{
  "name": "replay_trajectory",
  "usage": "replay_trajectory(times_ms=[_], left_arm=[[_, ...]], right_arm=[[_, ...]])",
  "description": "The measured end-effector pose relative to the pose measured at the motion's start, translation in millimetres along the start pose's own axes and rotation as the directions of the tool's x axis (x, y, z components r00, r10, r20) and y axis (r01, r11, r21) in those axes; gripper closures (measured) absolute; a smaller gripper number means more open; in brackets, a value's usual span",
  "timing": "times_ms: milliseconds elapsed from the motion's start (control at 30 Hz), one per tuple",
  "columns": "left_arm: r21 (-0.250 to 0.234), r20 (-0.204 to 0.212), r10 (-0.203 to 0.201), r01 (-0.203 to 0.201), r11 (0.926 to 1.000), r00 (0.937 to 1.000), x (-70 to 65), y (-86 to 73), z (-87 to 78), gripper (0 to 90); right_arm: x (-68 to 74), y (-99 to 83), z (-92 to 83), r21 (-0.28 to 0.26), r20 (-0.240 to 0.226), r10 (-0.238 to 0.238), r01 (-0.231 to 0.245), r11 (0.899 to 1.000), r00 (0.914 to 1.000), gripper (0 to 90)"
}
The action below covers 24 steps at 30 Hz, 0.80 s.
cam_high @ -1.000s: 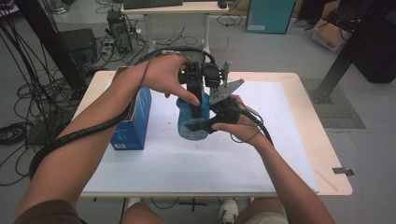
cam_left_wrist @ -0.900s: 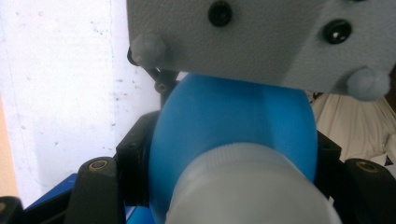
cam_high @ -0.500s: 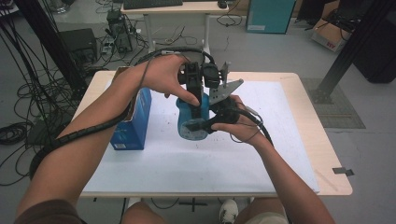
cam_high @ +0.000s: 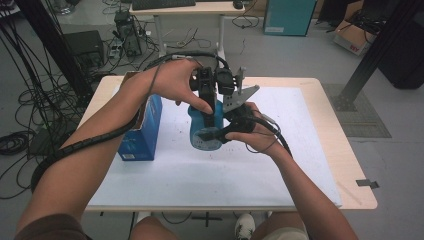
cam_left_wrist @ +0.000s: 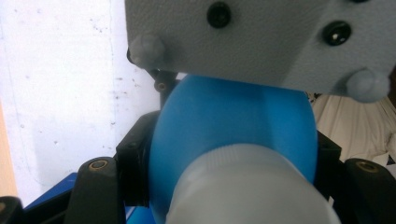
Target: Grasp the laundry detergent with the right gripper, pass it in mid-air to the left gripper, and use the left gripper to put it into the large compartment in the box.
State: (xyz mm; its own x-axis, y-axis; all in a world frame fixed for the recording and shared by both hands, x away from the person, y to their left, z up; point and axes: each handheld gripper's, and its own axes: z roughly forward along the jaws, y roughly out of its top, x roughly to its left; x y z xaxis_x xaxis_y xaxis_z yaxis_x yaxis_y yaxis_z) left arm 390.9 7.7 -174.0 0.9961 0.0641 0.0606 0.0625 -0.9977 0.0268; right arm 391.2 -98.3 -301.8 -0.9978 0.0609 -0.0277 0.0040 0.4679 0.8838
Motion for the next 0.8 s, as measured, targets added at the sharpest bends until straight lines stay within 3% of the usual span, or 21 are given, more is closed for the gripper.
replay_trajectory(times_ms=[567,600,633,800], left_arm=[[0.000,-0.002,0.006,-0.006,1.0000,1.0000,0.3,1.1,-0.7,36.2],[0.000,0.001,0.005,-0.005,1.0000,1.0000,0.1,1.2,-0.6,36.2],[0.000,0.030,0.014,-0.014,0.9999,0.9995,1.1,1.8,-0.6,36.2],[-0.012,0.037,0.010,-0.009,0.9999,0.9993,0.1,1.8,0.6,36.2]], right_arm=[[-0.6,-0.1,-0.7,-0.005,0.001,0.002,-0.002,1.000,1.0000,41.4],[-0.5,-0.1,-0.9,-0.004,0.002,0.002,-0.002,1.000,1.0000,41.4],[-0.7,-0.1,-1.1,-0.005,0.003,0.000,0.000,1.000,1.0000,41.4],[-0.4,-0.2,-1.2,-0.005,0.002,0.001,-0.001,1.000,1.0000,41.4]])
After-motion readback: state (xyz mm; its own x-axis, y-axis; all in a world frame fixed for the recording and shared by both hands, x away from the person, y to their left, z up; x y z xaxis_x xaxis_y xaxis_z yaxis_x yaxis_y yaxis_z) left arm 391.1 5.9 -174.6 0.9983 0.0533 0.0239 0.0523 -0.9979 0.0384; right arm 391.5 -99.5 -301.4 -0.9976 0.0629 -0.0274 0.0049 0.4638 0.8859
